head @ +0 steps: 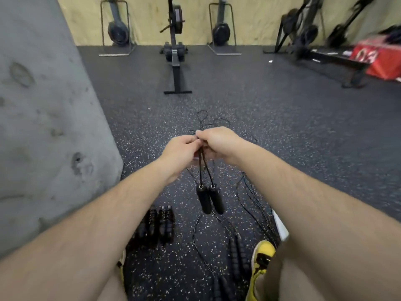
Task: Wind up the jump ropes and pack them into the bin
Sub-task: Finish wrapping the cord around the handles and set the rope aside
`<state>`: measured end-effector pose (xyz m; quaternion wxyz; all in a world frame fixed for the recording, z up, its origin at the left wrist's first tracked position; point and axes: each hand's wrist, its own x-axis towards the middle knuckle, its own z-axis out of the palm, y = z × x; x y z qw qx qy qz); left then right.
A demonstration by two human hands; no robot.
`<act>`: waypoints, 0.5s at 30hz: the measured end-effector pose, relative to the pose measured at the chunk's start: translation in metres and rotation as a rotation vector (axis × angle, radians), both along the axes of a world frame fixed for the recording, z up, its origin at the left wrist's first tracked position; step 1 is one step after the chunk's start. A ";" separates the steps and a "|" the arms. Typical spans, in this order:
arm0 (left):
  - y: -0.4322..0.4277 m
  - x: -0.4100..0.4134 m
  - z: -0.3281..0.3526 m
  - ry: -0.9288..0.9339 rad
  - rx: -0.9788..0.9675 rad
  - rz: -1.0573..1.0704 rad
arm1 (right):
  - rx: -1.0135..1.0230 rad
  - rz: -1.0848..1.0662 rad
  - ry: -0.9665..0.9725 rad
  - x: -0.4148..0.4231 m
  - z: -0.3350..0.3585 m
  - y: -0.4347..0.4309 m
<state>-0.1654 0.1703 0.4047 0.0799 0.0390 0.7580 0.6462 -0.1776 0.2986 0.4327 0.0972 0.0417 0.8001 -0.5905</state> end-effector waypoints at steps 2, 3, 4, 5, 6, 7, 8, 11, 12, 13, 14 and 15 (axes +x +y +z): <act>-0.006 -0.003 0.004 0.035 -0.002 0.001 | 0.064 -0.031 0.094 -0.004 0.007 -0.007; -0.009 -0.004 0.006 0.053 -0.006 0.004 | 0.055 -0.052 0.121 -0.006 0.009 -0.010; -0.011 -0.006 0.008 0.072 -0.013 0.007 | 0.035 -0.067 0.140 -0.008 0.010 -0.011; -0.013 -0.006 0.010 0.096 -0.038 0.008 | 0.022 -0.077 0.152 -0.010 0.009 -0.011; -0.016 -0.008 0.010 0.127 -0.084 0.006 | 0.015 -0.082 0.158 -0.010 0.011 -0.011; -0.020 -0.008 0.011 0.156 -0.151 0.001 | -0.005 -0.094 0.162 -0.011 0.012 -0.010; -0.023 -0.008 0.011 0.178 -0.224 -0.004 | -0.032 -0.105 0.167 -0.013 0.014 -0.009; -0.032 -0.008 0.012 0.205 -0.350 -0.002 | -0.113 -0.125 0.199 -0.018 0.021 -0.008; -0.034 -0.010 0.012 0.215 -0.360 0.009 | -0.133 -0.119 0.203 -0.019 0.022 -0.008; -0.035 -0.011 0.015 0.228 -0.356 0.016 | -0.147 -0.110 0.208 -0.020 0.023 -0.009; -0.036 -0.013 0.016 0.243 -0.343 0.031 | -0.148 -0.099 0.205 -0.019 0.025 -0.011; -0.037 -0.014 0.019 0.262 -0.319 0.047 | -0.139 -0.097 0.189 -0.021 0.025 -0.013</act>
